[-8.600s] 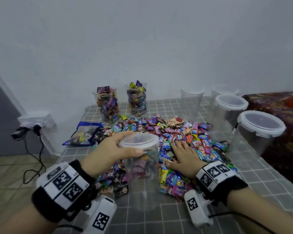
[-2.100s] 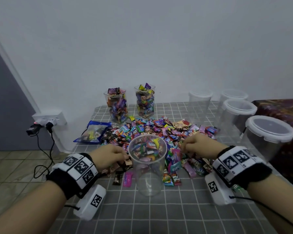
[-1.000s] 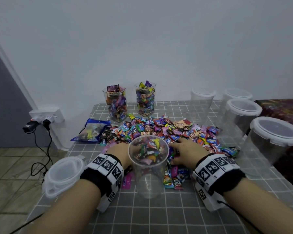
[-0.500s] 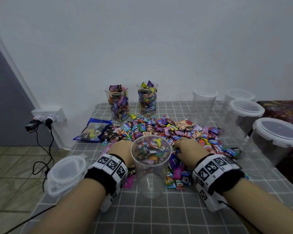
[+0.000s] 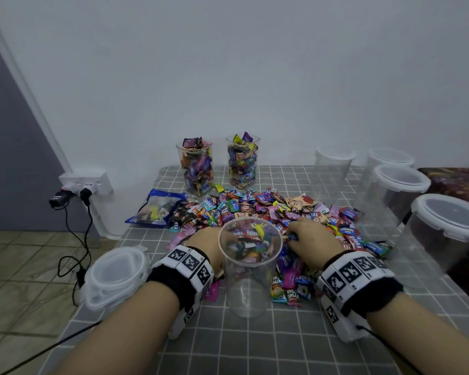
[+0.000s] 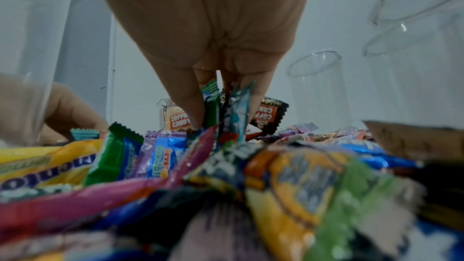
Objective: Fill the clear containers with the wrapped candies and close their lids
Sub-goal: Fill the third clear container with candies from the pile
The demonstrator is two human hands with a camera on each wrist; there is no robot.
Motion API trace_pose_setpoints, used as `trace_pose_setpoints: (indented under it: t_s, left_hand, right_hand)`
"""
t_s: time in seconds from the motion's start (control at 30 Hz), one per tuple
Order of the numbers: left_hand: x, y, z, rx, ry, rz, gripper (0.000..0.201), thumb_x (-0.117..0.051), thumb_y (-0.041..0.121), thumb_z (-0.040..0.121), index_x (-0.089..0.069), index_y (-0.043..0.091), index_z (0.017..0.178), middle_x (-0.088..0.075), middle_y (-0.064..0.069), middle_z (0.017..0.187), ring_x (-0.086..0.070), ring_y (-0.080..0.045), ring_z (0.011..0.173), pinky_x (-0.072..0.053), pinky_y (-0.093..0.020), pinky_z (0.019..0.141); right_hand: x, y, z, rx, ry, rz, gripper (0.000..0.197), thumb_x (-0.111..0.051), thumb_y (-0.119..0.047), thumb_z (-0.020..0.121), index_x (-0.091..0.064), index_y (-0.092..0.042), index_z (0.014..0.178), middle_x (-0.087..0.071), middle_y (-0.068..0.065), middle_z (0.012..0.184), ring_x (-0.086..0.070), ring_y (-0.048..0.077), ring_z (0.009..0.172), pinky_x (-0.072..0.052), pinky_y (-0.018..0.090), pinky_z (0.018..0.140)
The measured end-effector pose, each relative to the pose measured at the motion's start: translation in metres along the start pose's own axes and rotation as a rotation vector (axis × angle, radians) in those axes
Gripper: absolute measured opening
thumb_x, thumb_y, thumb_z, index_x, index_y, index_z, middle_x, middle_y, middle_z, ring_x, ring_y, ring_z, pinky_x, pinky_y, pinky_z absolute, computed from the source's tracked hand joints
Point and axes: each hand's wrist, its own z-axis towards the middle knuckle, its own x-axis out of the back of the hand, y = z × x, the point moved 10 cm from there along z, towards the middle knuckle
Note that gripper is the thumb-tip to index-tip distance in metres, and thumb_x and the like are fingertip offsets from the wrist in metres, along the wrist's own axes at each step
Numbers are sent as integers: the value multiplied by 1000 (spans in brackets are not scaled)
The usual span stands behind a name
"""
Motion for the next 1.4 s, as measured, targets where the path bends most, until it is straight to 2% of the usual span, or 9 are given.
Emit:
trace_pose_setpoints:
  t_s: [0.3, 0.53, 0.6, 0.7, 0.83, 1.0, 1.07, 1.2, 1.4]
  left_hand:
    - [14, -12, -1, 123, 93, -68, 24, -50, 23, 91, -67, 14, 105, -68, -4, 101, -63, -22, 89, -52, -32, 77]
    - [27, -5, -8, 105, 166, -52, 28, -47, 26, 95, -63, 13, 115, -64, -6, 111, -60, -23, 100, -45, -30, 79]
    - [30, -4, -10, 108, 186, -45, 28, -47, 26, 95, -63, 13, 114, -64, -6, 110, -59, -23, 100, -44, -29, 78]
    - [34, -4, -13, 119, 202, -66, 27, -48, 28, 95, -63, 16, 113, -63, -6, 109, -59, -23, 99, -42, -28, 76]
    - [37, -4, -15, 141, 201, -45, 27, -47, 31, 95, -63, 16, 111, -64, -6, 110, -59, -23, 101, -40, -27, 75]
    - [40, -3, -22, 178, 169, -88, 27, -43, 23, 98, -61, 4, 96, -63, -12, 104, -59, -27, 95, -42, -29, 74]
    - [41, -1, -23, 169, 171, -112, 24, -40, 20, 98, -60, 5, 96, -62, -12, 106, -58, -27, 96, -44, -32, 80]
    - [41, 2, -20, 164, 158, -39, 21, -43, 25, 96, -59, 12, 100, -61, -7, 107, -58, -24, 98, -38, -28, 72]
    - [41, 0, -20, 169, 160, -41, 19, -44, 24, 95, -59, 13, 99, -61, -6, 105, -58, -24, 97, -39, -28, 72]
  right_hand:
    - [51, -6, -19, 27, 253, 338, 6, -58, -15, 90, -60, -9, 88, -48, -1, 84, -44, 16, 80, -26, 27, 65]
    - [97, -43, -42, 156, 312, 657, 3, -63, -17, 88, -64, -16, 85, -58, 5, 90, -54, 20, 83, -43, 33, 73]
    - [104, -56, -49, 202, 310, 699, 8, -63, -17, 88, -63, -22, 82, -57, 2, 88, -53, 14, 79, -42, 27, 69]
    - [103, -75, -55, 271, 276, 661, 9, -65, -15, 86, -62, -24, 84, -54, -5, 82, -47, 2, 71, -35, 12, 61]
    - [94, -95, -62, 355, 266, 447, 9, -63, -17, 88, -66, -17, 96, -50, -9, 85, -44, -2, 74, -32, 9, 66]
    - [90, -111, -69, 437, 262, 214, 21, -57, -20, 92, -66, -17, 110, -55, -2, 106, -49, 11, 91, -33, 20, 75]
    - [86, -119, -73, 473, 244, 131, 23, -54, -20, 93, -66, -17, 111, -55, 0, 107, -53, 16, 94, -39, 25, 77]
    - [80, -125, -76, 484, 189, 72, 24, -52, -23, 93, -65, -19, 113, -55, 2, 108, -54, 22, 96, -47, 39, 79]
    - [87, -124, -81, 528, 241, 209, 26, -52, -30, 89, -68, -20, 106, -60, -1, 108, -56, 15, 92, -47, 31, 76]
